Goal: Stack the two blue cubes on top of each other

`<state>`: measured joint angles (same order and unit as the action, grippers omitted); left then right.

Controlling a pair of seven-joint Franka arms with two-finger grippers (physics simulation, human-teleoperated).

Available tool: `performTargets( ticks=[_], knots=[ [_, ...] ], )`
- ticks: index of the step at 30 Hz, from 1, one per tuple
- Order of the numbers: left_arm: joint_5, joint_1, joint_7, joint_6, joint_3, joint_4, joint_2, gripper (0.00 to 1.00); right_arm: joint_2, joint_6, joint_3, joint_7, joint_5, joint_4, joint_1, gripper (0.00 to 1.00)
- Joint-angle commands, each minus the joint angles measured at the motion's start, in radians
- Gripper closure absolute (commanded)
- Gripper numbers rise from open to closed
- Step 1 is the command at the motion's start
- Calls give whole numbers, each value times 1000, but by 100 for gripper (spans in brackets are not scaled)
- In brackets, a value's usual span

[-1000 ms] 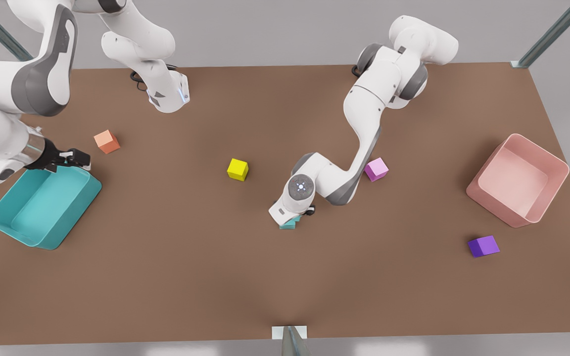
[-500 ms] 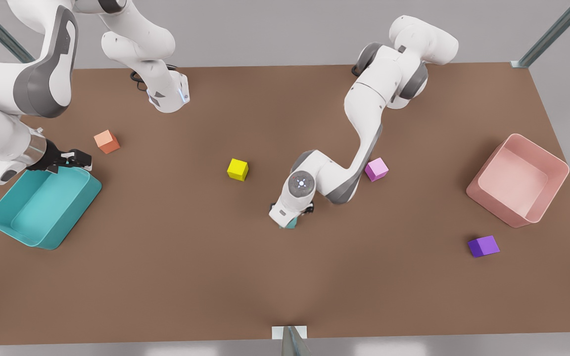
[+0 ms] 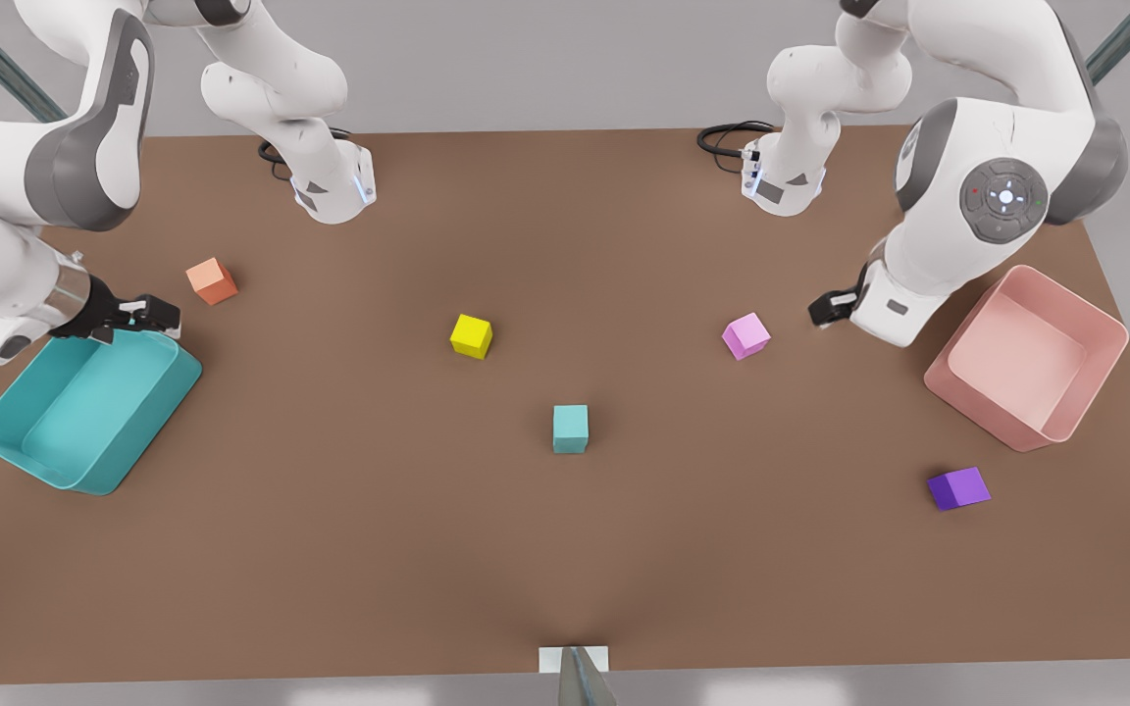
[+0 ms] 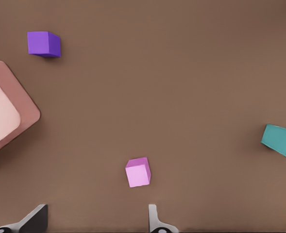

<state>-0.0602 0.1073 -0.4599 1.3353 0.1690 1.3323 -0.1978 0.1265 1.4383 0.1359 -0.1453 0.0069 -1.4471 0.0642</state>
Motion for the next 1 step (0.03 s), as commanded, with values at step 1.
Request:
performTargets(
  ticks=[1],
  knots=[
    [2,0,477,-48,0,4,5,0,-1,5,1,-3,1,1,0,0]
  ],
)
